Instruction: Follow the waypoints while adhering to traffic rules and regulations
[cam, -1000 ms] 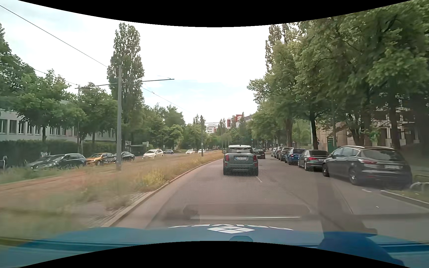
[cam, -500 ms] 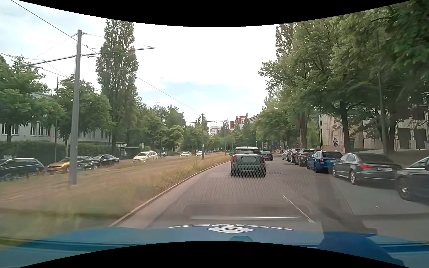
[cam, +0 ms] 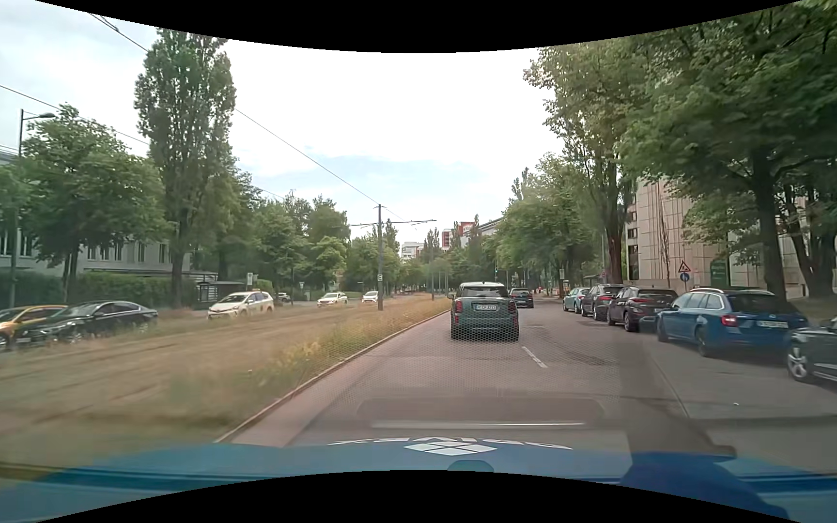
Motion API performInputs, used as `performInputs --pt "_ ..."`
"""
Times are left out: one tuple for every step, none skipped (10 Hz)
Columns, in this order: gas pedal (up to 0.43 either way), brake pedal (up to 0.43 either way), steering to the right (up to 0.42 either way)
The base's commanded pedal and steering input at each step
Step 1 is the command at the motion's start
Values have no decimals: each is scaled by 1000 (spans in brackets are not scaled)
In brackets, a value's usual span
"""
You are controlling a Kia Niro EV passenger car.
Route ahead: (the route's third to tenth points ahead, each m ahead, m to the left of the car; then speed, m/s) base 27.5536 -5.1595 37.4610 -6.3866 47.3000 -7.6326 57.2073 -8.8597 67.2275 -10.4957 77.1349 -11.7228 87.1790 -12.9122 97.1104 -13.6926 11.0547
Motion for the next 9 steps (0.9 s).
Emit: performInputs --pt "130 0 27" --pt "138 0 27" --pt "138 0 27" --pt "150 0 27" --pt "157 0 27" --pt "177 0 27" --pt "177 0 26" --pt "189 0 26" --pt "189 0 26"
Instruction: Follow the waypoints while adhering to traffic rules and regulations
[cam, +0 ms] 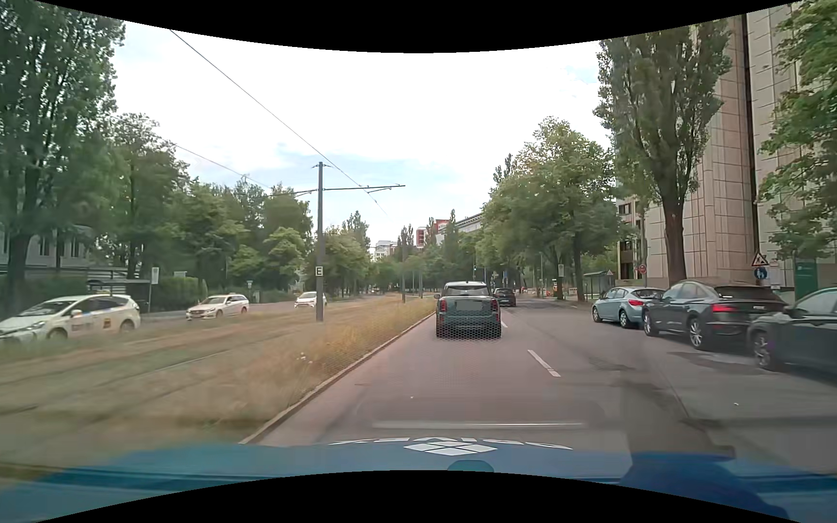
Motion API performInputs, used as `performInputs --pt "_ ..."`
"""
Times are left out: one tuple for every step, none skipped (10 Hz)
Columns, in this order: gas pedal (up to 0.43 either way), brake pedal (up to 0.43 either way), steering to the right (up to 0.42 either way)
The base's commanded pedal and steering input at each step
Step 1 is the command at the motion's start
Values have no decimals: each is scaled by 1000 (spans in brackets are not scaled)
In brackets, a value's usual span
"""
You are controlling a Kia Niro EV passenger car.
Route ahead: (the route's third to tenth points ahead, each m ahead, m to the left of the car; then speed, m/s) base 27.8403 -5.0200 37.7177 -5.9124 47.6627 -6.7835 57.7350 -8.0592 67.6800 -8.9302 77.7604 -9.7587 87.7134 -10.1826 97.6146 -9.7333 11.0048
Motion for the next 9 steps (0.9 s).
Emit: performInputs --pt "189 0 26" --pt "189 0 26" --pt "189 0 26" --pt "189 0 26" --pt "189 0 26" --pt "189 0 26" --pt "189 0 25" --pt "189 0 23" --pt "189 0 18"
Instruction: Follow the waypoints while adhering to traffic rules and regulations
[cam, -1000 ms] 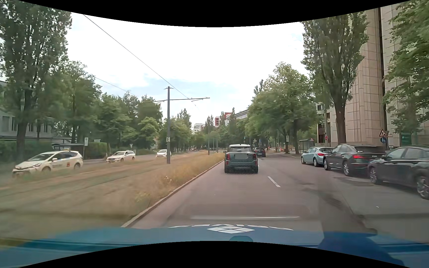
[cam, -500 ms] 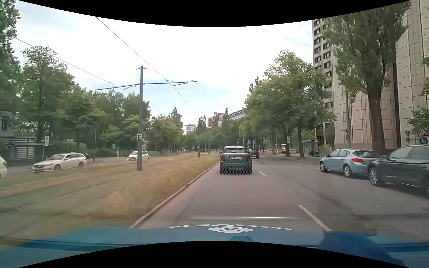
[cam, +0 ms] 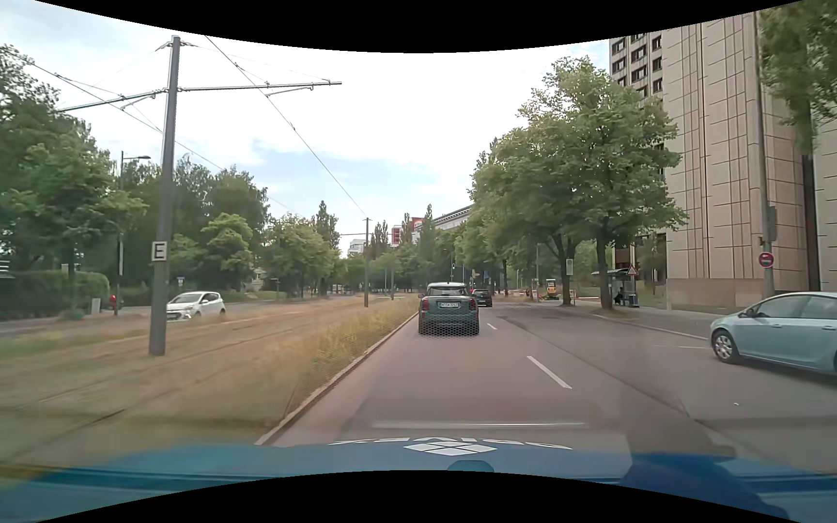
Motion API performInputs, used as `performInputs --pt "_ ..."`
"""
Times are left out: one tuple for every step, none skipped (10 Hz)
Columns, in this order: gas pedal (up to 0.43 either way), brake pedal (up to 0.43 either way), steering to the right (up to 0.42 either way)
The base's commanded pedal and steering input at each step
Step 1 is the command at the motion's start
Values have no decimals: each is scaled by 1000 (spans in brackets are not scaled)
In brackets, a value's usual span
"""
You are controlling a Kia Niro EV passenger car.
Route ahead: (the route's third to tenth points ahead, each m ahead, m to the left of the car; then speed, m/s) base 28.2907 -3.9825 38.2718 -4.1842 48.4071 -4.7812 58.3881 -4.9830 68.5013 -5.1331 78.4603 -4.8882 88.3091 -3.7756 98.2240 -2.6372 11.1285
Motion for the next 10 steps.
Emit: performInputs --pt "189 0 17" --pt "189 0 17" --pt "189 0 17" --pt "189 0 16" --pt "189 0 15" --pt "189 0 13" --pt "189 0 9" --pt "189 0 6" --pt "189 0 5" --pt "189 0 4"
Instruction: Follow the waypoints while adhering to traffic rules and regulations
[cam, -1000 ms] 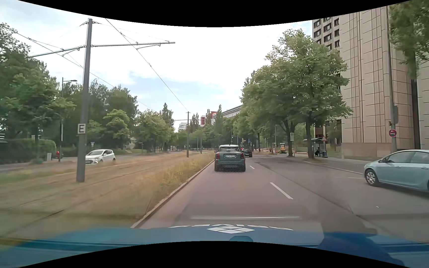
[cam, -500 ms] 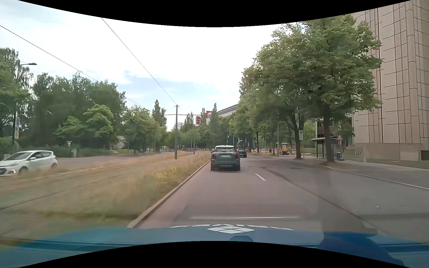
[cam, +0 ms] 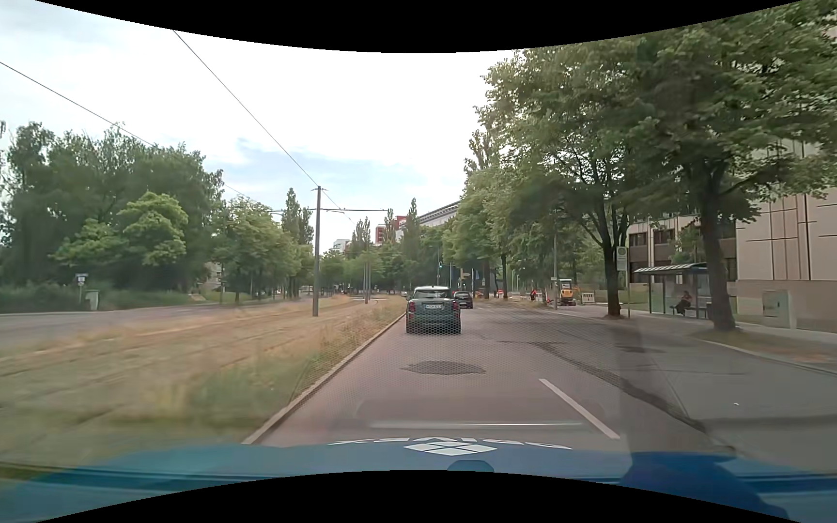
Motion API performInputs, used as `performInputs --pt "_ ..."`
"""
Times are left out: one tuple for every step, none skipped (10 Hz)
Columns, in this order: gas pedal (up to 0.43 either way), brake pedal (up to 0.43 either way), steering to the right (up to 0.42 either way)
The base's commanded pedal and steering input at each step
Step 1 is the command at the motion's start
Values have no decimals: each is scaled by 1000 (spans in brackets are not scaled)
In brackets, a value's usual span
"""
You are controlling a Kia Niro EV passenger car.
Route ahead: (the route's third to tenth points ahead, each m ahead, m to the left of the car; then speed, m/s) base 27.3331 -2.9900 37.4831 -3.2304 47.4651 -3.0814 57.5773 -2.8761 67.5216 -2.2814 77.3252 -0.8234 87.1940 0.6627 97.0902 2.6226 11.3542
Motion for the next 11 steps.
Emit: performInputs --pt "189 0 3" --pt "189 0 2" --pt "189 0 1" --pt "189 0 0" --pt "189 0 -2" --pt "189 0 -4" --pt "189 0 -4" --pt "197 0 -3" --pt "197 0 -3" --pt "209 0 -3" --pt "209 0 -4"
